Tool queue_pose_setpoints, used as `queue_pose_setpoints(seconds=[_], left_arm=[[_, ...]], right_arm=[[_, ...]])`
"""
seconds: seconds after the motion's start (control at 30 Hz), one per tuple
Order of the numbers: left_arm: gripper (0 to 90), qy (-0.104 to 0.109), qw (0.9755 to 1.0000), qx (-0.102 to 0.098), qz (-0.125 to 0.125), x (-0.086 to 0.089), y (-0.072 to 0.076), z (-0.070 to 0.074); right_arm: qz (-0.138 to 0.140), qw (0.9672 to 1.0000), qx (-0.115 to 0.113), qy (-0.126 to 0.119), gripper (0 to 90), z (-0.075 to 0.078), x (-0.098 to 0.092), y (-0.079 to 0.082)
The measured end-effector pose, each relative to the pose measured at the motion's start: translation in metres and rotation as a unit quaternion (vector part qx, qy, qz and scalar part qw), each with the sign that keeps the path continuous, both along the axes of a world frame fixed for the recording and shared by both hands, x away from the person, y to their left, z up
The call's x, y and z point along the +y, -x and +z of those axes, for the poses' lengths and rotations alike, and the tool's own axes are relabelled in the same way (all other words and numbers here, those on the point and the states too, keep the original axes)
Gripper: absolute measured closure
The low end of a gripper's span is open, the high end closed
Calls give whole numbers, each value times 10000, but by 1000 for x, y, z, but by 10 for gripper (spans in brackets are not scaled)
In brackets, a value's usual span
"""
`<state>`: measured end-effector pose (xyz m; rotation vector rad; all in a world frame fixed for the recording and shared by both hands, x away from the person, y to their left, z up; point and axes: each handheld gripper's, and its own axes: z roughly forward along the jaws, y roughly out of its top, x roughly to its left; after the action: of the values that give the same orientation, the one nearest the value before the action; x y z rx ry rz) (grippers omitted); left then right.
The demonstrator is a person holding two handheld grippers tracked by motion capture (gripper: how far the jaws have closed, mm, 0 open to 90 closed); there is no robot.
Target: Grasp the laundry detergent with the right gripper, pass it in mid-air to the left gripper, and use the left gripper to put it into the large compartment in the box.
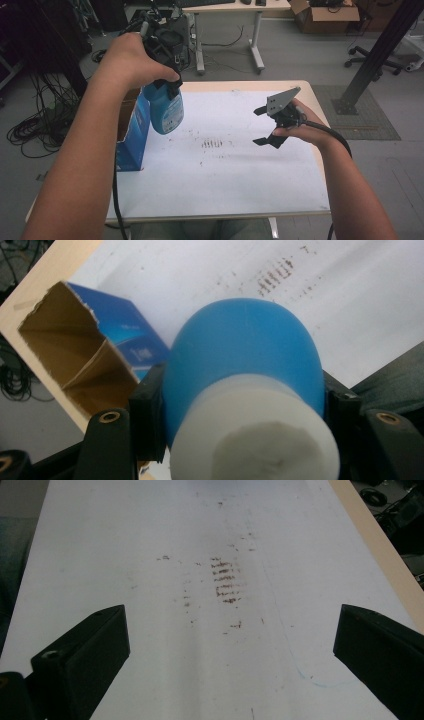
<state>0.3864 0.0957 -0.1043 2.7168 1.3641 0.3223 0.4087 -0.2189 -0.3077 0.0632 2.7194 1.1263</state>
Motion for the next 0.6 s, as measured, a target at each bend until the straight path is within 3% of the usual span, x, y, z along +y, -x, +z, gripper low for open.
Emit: queue_pose_setpoints(seconds=[0.27,0.6], left_arm=[[379,66,9991,-66,424,17,-3,16],[379,221,9949,-80,977,39,-7,32]], right_arm=[[-58,9999,32,115,16,0,-5,-2],[-71,9999,52,124,16,1,-9,-3]])
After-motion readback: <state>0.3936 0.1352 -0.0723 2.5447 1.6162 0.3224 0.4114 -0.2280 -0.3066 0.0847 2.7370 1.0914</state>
